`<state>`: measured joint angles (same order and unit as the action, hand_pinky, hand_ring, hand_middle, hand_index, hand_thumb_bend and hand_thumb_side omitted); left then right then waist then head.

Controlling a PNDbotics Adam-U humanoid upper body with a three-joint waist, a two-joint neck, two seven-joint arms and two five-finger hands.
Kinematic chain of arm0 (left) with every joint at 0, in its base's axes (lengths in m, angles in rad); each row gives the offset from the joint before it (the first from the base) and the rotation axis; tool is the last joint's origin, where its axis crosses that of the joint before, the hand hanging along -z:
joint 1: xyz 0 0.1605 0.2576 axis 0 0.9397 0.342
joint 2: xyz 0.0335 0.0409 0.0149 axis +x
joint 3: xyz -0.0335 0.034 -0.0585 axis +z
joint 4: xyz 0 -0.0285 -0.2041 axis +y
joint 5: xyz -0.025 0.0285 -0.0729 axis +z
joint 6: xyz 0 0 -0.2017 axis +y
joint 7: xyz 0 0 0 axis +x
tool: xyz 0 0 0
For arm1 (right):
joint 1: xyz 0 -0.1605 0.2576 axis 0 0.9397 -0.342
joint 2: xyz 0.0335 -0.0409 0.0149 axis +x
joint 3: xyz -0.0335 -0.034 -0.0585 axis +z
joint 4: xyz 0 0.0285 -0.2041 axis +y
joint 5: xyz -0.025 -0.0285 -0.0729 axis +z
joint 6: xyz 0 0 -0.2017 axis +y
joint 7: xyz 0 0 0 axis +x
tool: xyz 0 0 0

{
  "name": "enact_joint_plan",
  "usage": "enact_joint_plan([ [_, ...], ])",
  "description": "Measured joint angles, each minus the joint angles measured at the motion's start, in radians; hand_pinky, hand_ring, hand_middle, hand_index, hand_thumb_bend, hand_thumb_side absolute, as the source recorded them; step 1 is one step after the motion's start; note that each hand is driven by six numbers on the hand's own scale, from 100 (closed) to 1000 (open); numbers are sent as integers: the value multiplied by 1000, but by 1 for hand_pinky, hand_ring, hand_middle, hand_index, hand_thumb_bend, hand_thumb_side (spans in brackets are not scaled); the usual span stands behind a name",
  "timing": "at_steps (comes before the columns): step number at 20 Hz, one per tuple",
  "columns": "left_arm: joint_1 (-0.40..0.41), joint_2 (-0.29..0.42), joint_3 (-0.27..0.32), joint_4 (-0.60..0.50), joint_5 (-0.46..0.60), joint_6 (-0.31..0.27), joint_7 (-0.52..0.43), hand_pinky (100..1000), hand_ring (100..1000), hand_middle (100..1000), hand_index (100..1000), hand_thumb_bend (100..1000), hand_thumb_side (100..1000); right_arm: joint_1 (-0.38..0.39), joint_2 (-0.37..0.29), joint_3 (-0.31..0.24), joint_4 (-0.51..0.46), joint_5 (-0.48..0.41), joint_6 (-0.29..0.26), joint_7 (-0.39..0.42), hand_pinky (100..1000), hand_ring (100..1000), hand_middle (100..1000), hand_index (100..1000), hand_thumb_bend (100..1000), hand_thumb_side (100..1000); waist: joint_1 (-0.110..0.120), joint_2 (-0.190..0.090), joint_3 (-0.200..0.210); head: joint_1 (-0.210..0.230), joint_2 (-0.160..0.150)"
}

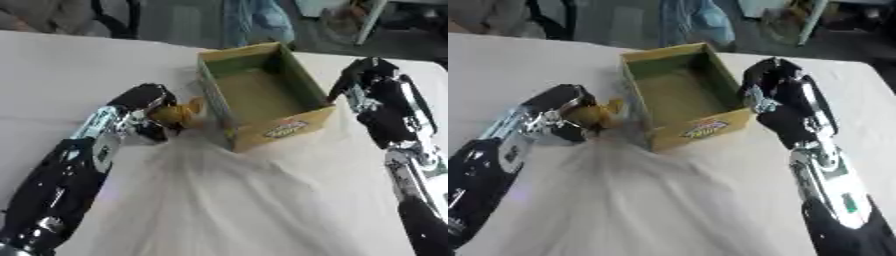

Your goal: Pick up objects on the table and place them in the box.

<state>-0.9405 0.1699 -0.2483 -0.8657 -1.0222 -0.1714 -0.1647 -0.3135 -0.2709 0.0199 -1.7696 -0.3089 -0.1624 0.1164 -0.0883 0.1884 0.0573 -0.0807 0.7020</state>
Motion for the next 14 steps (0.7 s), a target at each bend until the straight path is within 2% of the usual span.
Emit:
enact_joint_plan([
  [4, 0, 1, -7, -28, 19, 0, 30, 173, 100, 100, 216, 100, 195, 0, 0, 0, 0, 0, 0, -3, 433, 457, 443, 522, 100, 119, -1, 0, 2, 0, 0],
  [14, -54, 42, -24, -159, 91, 21, 15, 187, 100, 100, 227, 100, 186, 0, 1, 0, 0, -1, -1, -5, 433, 457, 443, 522, 100, 117, -3, 0, -2, 1, 0],
])
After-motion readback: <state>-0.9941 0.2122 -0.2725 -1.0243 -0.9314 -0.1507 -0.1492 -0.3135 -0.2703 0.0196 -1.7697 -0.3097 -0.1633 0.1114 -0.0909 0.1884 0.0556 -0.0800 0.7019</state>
